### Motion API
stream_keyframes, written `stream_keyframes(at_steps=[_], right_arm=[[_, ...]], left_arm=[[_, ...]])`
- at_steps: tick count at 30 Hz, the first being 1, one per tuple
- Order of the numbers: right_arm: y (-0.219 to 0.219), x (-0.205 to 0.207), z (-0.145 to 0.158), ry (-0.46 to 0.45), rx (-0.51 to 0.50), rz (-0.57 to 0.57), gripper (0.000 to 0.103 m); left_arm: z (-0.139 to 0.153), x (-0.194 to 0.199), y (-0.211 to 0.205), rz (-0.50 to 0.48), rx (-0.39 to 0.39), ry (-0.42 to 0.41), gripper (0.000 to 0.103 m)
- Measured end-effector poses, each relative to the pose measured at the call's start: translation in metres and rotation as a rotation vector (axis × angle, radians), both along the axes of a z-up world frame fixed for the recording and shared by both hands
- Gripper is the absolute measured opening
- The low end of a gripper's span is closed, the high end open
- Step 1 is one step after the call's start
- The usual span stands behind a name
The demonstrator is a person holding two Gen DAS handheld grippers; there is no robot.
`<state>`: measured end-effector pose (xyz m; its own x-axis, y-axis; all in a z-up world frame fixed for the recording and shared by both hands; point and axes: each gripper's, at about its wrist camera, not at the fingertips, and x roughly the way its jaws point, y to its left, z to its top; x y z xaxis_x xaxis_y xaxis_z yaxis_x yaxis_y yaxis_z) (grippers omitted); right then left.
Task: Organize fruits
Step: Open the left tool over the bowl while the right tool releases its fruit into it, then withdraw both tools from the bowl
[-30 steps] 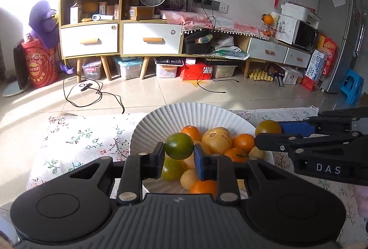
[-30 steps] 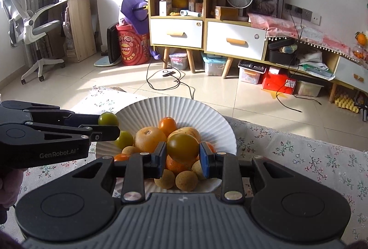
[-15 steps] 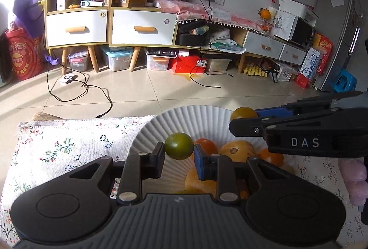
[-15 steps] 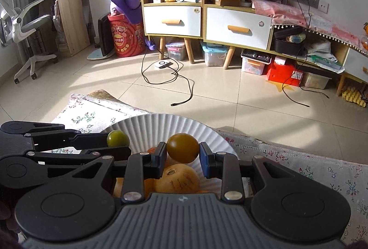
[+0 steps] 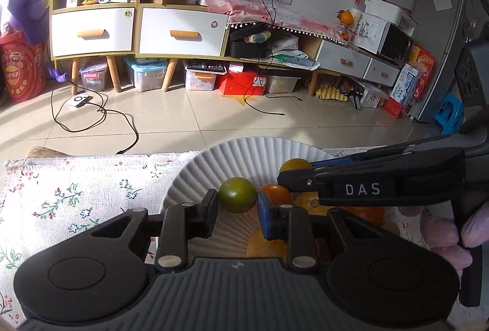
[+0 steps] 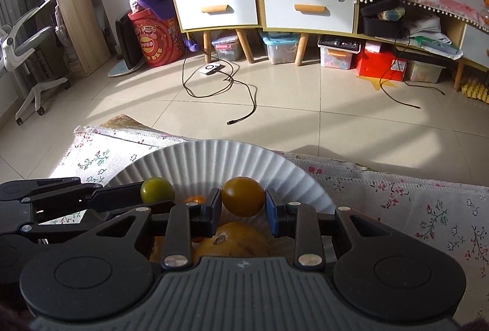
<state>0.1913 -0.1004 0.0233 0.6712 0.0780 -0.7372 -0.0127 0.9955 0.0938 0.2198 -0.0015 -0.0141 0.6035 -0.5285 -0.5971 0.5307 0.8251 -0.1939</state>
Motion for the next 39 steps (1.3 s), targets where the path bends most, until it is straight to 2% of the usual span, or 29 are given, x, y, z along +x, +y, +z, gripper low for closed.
stream_keyframes(at_steps=[4, 9, 18, 23, 26, 31, 39], right_arm=[[-0.001, 0.001, 0.001, -0.002, 0.004, -0.006, 0.030], [-0.006, 0.000, 0.006, -0.011, 0.004, -0.014, 0.043], [-0.017, -0.018, 0.019, -0.044, 0.008, -0.052, 0.055], [-0.025, -0.035, 0.024, -0.057, 0.001, -0.064, 0.062], [-0.031, -0.050, 0.026, -0.061, 0.020, -0.081, 0.067], [-0.028, -0.076, 0.026, -0.066, -0.068, -0.071, 0.072], [-0.024, -0.117, 0.031, -0.054, -0.051, -0.099, 0.081]], left_arm=[[0.000, -0.001, -0.002, 0.003, 0.013, -0.020, 0.020], [0.004, -0.002, -0.002, 0.010, 0.023, -0.034, 0.037], [0.010, -0.015, 0.000, 0.045, 0.064, -0.037, 0.055], [0.014, -0.032, 0.008, 0.069, 0.080, -0.037, 0.072], [0.013, -0.042, 0.013, 0.088, 0.073, -0.020, 0.077], [0.016, -0.059, 0.012, 0.118, 0.092, 0.004, 0.083], [0.021, -0.094, 0.011, 0.147, 0.154, 0.023, 0.093]])
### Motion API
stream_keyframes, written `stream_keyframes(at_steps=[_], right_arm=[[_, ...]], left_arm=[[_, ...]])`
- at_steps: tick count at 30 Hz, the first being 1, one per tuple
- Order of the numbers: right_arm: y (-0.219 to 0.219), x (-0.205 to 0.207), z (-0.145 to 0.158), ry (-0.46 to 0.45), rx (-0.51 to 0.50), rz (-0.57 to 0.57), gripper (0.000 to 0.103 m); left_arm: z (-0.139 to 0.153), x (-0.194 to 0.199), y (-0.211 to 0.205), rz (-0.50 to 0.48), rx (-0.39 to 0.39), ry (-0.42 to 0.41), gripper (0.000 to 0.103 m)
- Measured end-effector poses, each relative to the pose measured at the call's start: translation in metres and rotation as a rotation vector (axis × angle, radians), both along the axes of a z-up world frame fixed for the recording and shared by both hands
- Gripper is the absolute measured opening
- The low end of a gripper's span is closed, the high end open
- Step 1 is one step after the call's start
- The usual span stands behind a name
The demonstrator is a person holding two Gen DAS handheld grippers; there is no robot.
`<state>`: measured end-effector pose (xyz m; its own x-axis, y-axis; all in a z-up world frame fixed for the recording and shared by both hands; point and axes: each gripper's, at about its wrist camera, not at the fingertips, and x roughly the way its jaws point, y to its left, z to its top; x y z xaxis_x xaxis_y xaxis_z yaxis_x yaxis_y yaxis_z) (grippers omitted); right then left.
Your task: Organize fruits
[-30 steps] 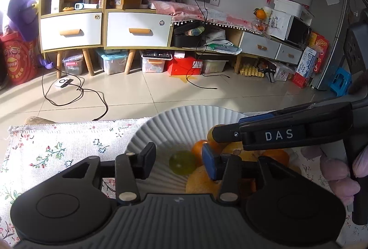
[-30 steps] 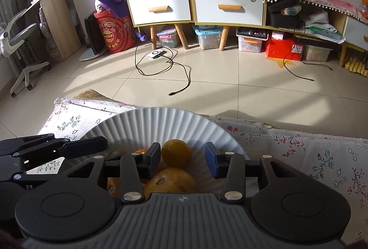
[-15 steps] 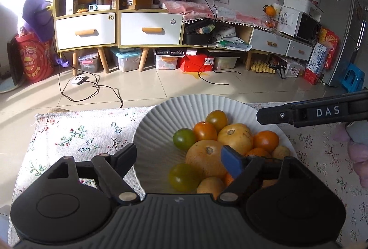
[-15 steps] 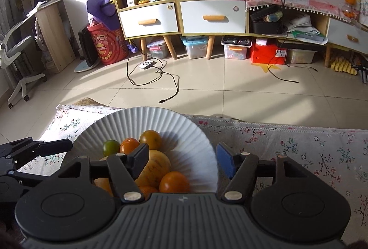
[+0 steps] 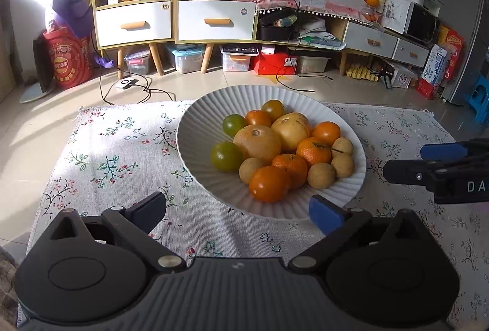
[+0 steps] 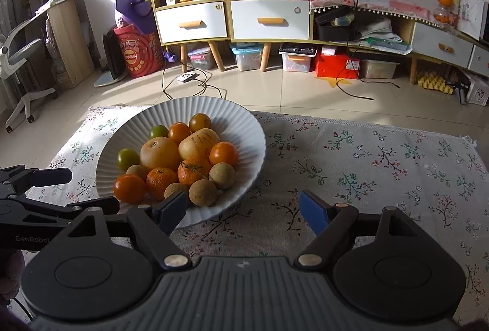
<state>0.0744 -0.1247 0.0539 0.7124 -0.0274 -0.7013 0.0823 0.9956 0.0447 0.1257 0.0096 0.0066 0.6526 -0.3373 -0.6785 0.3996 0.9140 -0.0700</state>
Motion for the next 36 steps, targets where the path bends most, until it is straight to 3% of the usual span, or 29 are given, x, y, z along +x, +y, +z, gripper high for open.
stream_keyframes(at_steps=[8, 15, 21, 26, 36], right_arm=[[0.012, -0.030, 0.007, 0.000, -0.046, -0.013, 0.087], [0.017, -0.050, 0.007, 0.004, -0.063, -0.057, 0.097], [0.026, -0.061, 0.006, -0.022, -0.079, -0.058, 0.099], [0.031, -0.066, -0.001, 0.008, -0.078, -0.067, 0.100], [0.033, -0.071, -0.012, 0.035, -0.078, -0.126, 0.102]], left_arm=[[0.006, -0.033, -0.002, 0.086, 0.089, 0.017, 0.093], [0.011, -0.054, 0.005, 0.166, 0.114, 0.056, 0.093], [0.010, -0.074, -0.002, 0.148, 0.143, 0.051, 0.093], [0.009, -0.079, -0.006, 0.135, 0.132, 0.084, 0.093], [0.005, -0.081, -0.006, 0.188, 0.192, 0.082, 0.093]])
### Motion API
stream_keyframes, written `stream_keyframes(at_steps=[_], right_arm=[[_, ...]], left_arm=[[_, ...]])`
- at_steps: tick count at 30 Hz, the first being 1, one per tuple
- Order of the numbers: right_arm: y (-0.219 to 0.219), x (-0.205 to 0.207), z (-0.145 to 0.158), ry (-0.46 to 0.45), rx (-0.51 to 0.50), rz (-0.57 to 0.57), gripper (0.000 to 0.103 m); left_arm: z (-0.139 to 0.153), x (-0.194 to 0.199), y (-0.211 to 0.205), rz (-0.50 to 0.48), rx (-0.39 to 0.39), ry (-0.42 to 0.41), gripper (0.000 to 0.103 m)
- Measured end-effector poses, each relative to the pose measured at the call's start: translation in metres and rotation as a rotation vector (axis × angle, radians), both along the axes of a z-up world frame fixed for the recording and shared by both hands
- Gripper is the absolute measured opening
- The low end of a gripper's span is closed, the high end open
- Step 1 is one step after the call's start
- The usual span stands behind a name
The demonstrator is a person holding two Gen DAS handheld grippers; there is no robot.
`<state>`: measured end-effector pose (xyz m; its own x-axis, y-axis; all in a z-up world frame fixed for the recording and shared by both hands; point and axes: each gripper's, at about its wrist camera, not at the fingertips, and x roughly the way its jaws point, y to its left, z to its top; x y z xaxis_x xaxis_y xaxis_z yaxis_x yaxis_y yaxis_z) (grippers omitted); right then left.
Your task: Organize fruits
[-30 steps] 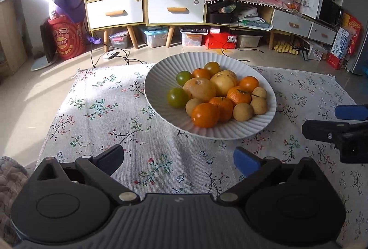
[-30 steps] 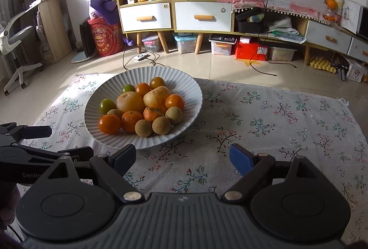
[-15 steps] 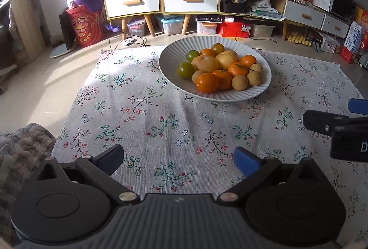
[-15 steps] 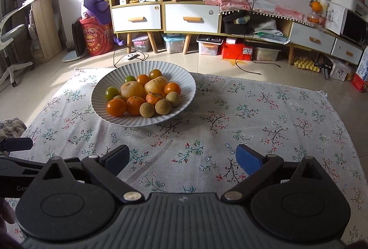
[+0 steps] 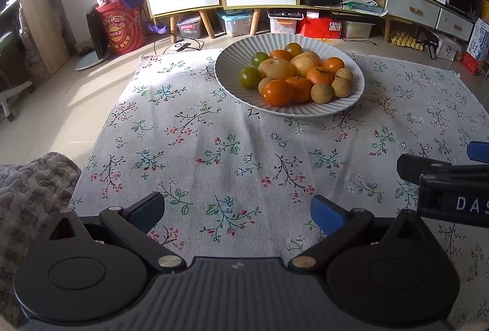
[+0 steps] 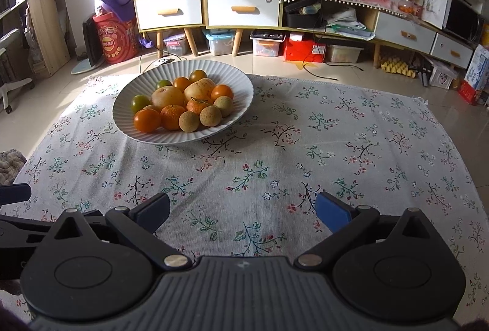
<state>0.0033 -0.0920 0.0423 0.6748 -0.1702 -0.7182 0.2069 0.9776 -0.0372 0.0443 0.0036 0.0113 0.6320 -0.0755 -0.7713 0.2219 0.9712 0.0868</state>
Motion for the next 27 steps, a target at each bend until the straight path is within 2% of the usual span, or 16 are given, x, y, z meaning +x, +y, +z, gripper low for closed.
stream_keyframes(at_steps=[7, 18, 27], right_arm=[[0.0004, -0.0004, -0.0025, 0.020, 0.005, -0.011, 0.102], [0.0021, -0.0046, 0.0028, 0.005, -0.017, -0.009, 0.102], [0.0036, -0.0012, 0.0008, 0.021, -0.023, -0.006, 0.102]], left_arm=[[0.0044, 0.0032, 0.0048, 0.051, 0.016, -0.021, 0.093], [0.0066, -0.0037, -0.0027, 0.043, 0.053, -0.037, 0.093], [0.0085, -0.0044, -0.0012, 0.046, 0.049, -0.033, 0.093]])
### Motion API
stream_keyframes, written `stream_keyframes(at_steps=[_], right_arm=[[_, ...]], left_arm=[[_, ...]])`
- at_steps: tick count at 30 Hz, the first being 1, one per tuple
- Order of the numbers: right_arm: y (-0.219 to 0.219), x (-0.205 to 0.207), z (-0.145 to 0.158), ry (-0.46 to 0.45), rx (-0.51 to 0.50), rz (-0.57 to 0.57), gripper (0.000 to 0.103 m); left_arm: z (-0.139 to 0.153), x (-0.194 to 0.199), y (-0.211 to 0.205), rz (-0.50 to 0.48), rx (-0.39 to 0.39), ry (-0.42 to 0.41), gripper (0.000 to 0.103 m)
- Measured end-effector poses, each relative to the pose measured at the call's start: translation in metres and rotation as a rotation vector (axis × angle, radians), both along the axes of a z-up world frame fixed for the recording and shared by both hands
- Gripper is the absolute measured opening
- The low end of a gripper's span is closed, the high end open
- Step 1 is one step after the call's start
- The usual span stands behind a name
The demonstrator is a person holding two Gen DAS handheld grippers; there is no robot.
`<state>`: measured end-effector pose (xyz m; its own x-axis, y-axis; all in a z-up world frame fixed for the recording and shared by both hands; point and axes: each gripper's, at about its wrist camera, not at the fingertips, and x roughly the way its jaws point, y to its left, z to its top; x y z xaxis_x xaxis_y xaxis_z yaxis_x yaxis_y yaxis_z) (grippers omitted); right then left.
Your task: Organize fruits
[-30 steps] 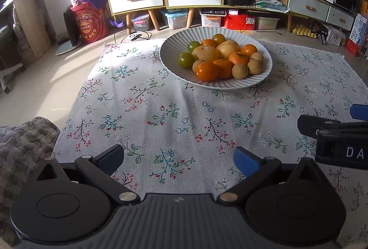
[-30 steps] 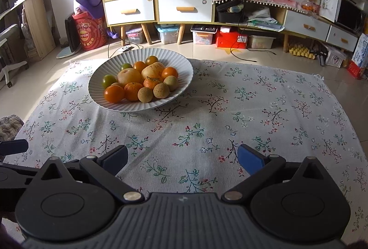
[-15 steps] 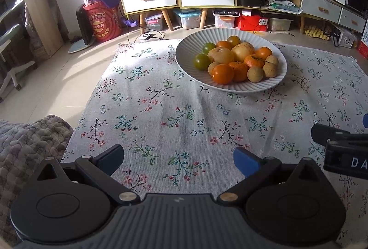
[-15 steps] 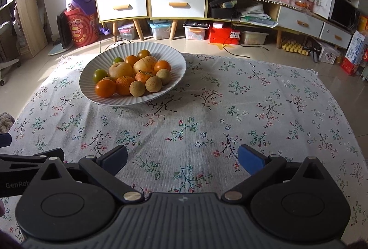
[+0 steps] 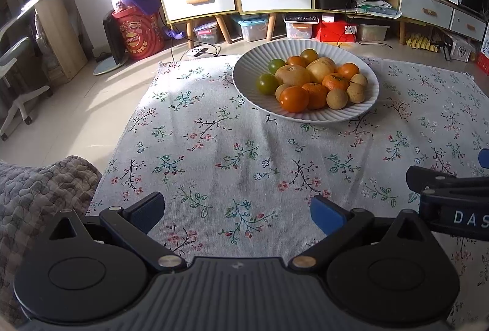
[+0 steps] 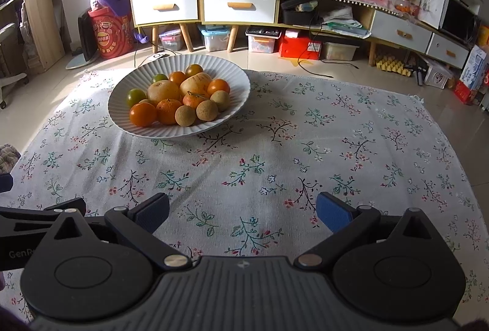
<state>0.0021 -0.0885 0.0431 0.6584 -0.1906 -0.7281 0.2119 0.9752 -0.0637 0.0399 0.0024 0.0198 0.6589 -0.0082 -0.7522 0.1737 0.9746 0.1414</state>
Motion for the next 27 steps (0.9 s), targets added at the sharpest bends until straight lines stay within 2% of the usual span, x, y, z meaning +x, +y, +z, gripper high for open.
stream_keyframes(at_steps=[27], right_arm=[[0.0001, -0.0003, -0.0010, 0.007, -0.008, 0.000, 0.102]], left_arm=[[0.0015, 0.0000, -0.0001, 0.004, -0.003, -0.002, 0.093]])
